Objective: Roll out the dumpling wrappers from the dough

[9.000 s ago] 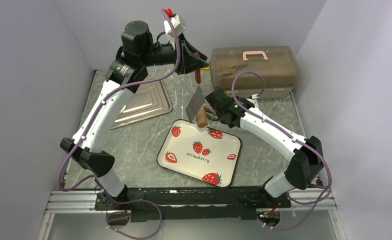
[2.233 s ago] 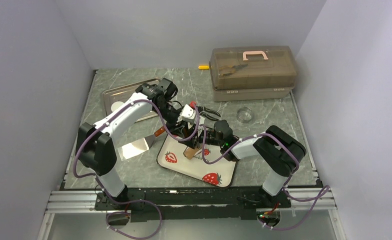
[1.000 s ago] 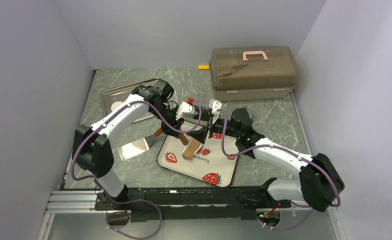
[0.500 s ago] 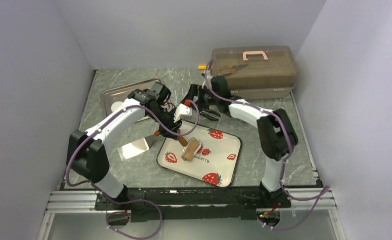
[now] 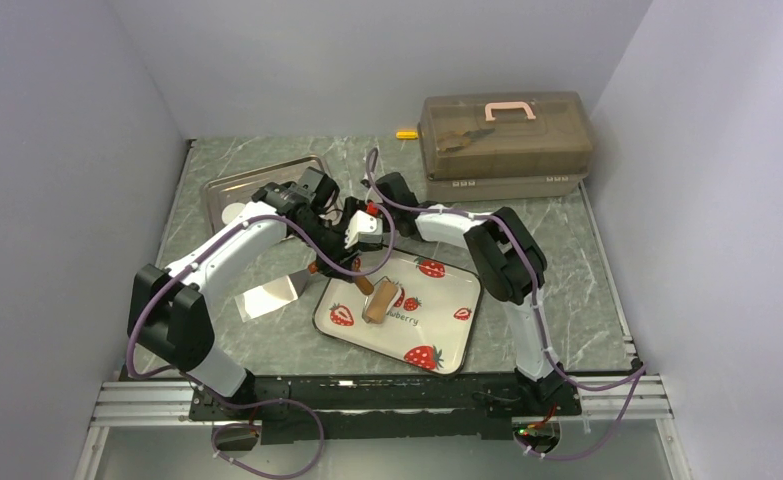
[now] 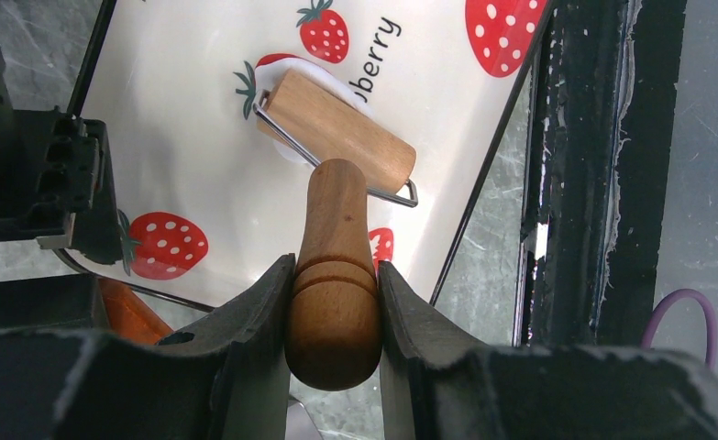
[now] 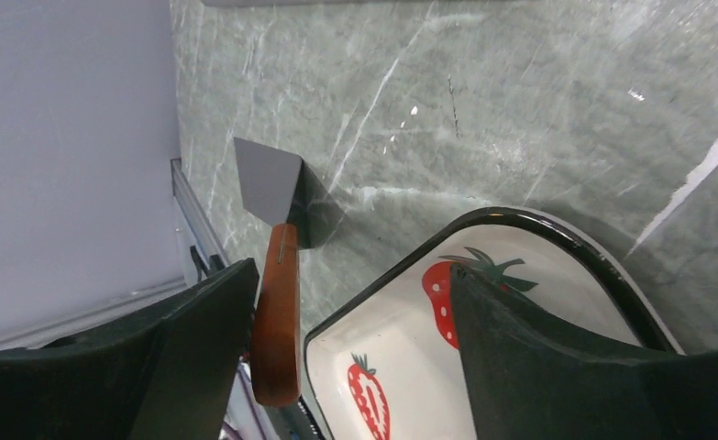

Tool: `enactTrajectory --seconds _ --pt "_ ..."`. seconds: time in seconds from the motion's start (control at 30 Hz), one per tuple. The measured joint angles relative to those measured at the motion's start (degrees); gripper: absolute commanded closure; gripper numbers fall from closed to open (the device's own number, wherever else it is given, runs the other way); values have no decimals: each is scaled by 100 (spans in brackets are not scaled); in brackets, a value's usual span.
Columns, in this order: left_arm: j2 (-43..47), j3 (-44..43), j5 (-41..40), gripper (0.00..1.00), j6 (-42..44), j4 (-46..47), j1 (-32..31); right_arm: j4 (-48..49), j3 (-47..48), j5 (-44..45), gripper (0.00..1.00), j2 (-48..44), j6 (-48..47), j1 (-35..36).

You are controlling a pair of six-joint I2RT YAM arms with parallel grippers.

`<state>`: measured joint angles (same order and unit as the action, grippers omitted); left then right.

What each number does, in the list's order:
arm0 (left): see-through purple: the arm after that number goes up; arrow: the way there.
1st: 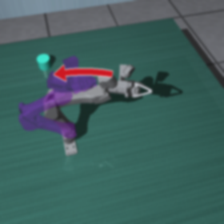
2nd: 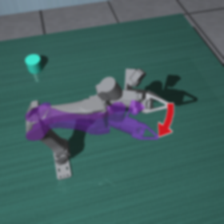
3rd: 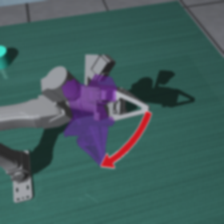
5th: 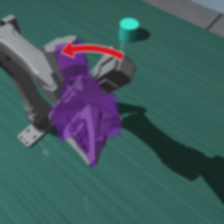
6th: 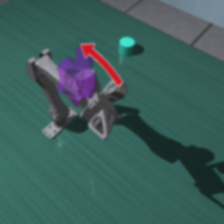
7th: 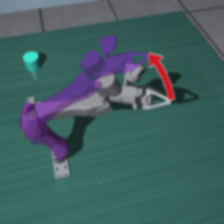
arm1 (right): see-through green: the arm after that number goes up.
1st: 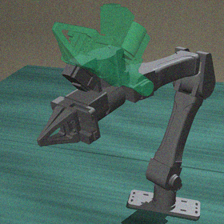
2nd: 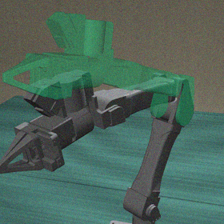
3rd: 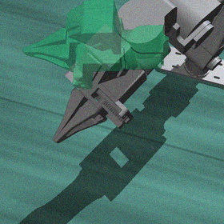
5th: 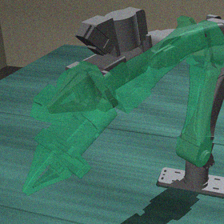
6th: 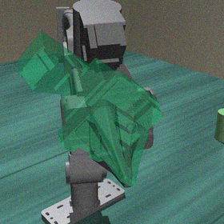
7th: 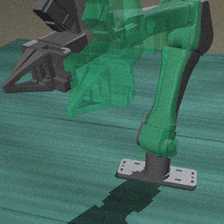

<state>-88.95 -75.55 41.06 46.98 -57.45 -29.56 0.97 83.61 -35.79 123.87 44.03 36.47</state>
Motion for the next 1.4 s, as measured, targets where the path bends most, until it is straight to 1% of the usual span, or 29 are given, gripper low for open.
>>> enactTrajectory --seconds 0.03,0.1,0.13,0.27,0.37,0.4,0.43,0.63,0.77,0.8,0.93,1.07,1.17,1.27,1.4 --pt "0 0 0 100 0 2 0 9 0 -37 30 24 33 13" --pt "0 0 2 100 0 4 0 79 0 -85 32 61 122 35" --pt "0 0 0 100 0 2 0 129 0 -111 33 74 168 39" --pt "0 0 0 100 2 4 0 247 4 -282 28 96 326 50" --pt "0 2 0 100 4 4 0 308 2 -393 28 96 382 59" --pt "0 2 0 100 4 4 0 328 0 -420 31 96 391 61" --pt "0 2 0 100 4 4 0 339 0 -455 35 96 398 66" --pt "0 2 0 100 4 7 0 358 0 -544 74 96 422 122" --pt "0 2 -2 100 4 7 0 435 0 -649 99 96 540 144" --pt "0 2 -2 100 4 7 0 461 7 -673 100 94 544 146" --pt "0 2 -22 100 -22 7 0 466 11 -678 100 83 522 133" --pt "0 -131 -157 100 -151 -94 2 74 13 -612 100 -162 369 74" --pt "0 -435 -348 100 -243 -269 2 -516 -2 -306 100 -693 103 -48" --pt "7 -682 -444 100 -337 -352 15 -1025 -175 109 100 -1711 -122 -358" --pt "9 -708 -529 100 -505 -356 28 -1545 -212 793 100 -2931 -452 -741"
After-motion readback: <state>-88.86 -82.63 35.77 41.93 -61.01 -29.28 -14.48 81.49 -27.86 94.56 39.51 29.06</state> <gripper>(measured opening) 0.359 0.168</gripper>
